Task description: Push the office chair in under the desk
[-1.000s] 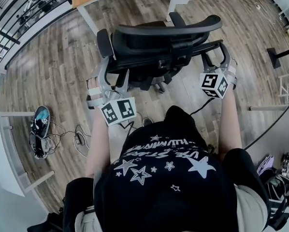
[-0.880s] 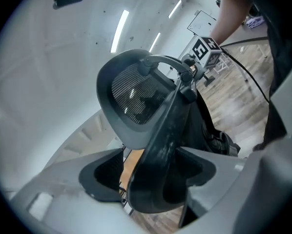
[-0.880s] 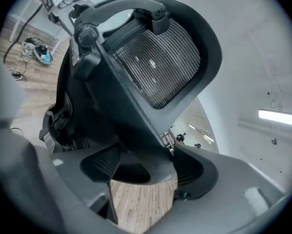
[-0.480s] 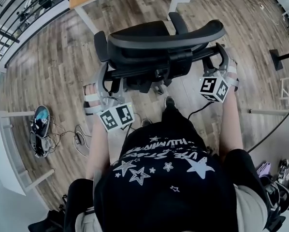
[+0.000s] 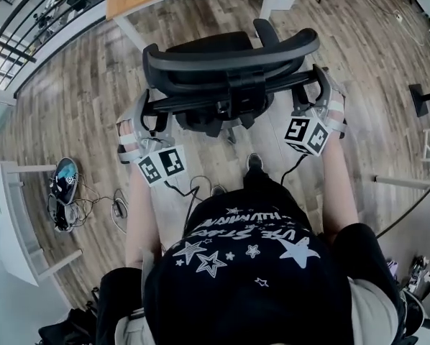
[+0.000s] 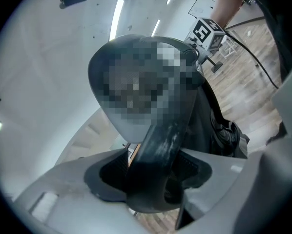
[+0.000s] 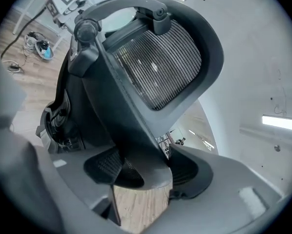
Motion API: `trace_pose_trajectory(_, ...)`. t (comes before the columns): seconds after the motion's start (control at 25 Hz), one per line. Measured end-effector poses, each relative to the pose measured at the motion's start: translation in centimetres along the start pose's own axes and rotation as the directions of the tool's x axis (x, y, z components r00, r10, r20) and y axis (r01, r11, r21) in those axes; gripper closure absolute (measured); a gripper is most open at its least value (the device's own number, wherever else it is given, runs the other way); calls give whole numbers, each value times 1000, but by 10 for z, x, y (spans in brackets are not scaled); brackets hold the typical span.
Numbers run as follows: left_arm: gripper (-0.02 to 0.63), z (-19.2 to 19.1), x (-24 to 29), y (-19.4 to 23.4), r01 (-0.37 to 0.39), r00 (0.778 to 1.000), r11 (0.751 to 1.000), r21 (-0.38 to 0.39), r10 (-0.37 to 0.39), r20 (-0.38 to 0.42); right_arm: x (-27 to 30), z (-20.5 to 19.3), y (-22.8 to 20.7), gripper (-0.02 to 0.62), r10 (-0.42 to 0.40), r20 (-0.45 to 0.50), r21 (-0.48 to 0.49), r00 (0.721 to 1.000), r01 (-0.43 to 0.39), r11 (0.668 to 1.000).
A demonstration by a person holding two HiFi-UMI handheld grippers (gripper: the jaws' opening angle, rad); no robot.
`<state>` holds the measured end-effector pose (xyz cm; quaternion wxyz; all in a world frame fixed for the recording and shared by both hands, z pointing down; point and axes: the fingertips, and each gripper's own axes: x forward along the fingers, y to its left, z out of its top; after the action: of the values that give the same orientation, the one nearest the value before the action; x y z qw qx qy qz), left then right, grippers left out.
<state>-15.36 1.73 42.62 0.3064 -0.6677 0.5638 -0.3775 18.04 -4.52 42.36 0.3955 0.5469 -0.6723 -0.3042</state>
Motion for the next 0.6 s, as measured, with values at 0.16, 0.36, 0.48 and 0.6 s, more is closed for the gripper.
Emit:
trace_pose_trajectory(0.16, 328, -5, 39, 13, 0, 999, 1000, -31, -2, -48, 32, 9, -8, 313, 8, 9, -8, 1000, -8, 1000)
trace_pose_trajectory(0.36, 327, -1, 72, 16, 3, 996, 999, -39, -6, -91, 67, 4, -17, 318, 33, 4, -30, 999, -33, 999)
trace_pose_trajectory(0.48, 327, 7, 91, 15, -2, 995, 999, -35, -2, -103, 91, -4, -27, 322, 28, -21, -53, 999, -29, 998)
trace_pose_trajectory(0.6, 327, 14, 110, 12, -2, 993, 1000, -14, 0, -117, 116, -12, -37, 337, 1, -38, -106, 999, -5, 994)
